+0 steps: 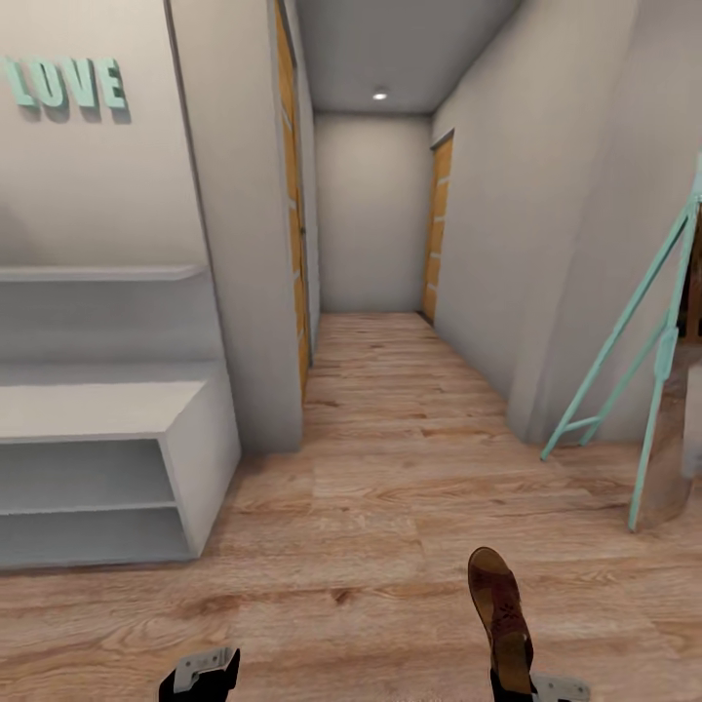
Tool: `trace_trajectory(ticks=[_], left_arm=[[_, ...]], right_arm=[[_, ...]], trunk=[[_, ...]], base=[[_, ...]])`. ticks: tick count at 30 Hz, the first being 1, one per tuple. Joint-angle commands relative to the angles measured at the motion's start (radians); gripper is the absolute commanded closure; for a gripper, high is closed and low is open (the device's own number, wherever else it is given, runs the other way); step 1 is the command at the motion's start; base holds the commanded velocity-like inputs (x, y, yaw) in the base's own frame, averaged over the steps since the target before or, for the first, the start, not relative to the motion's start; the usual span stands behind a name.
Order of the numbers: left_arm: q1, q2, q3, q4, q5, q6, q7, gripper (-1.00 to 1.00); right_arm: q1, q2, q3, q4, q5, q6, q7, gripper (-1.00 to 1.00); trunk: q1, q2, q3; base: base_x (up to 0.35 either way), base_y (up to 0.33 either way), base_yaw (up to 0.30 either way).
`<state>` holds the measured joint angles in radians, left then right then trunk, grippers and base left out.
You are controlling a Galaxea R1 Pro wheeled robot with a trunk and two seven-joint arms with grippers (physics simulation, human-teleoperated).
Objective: Pick up the two gym shoes and the two sandals from the corridor floor and place them onto the hallstand (shoe rack) in the corridor, making sure they are on the rack and not on the floor. Arrange them so the two gym shoes are next to each other and the two sandals are next to each other.
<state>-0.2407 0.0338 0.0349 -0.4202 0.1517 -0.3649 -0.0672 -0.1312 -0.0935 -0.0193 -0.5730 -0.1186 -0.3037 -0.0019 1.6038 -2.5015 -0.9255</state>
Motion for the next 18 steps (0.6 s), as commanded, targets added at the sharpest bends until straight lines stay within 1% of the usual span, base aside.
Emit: trace_trajectory(ticks=[1,18], left_arm=[[0.000,0.000,0.002,0.001,0.009,-0.002,-0.007,-1.00],[0.000,0.000,0.002,0.001,0.009,-0.002,-0.007,-1.00]], right_arm=[[-0.001,0.000,0.002,0.001,-0.012,-0.003,0.000,1.00],[-0.001,0.000,0.002,0.001,-0.012,-0.003,0.000,1.00]], trunk=[[0.000,0.000,-0.001],[0.000,0.000,-0.001]], base=[[0.000,0.001,-0.283],[0.000,0.000,-0.283]])
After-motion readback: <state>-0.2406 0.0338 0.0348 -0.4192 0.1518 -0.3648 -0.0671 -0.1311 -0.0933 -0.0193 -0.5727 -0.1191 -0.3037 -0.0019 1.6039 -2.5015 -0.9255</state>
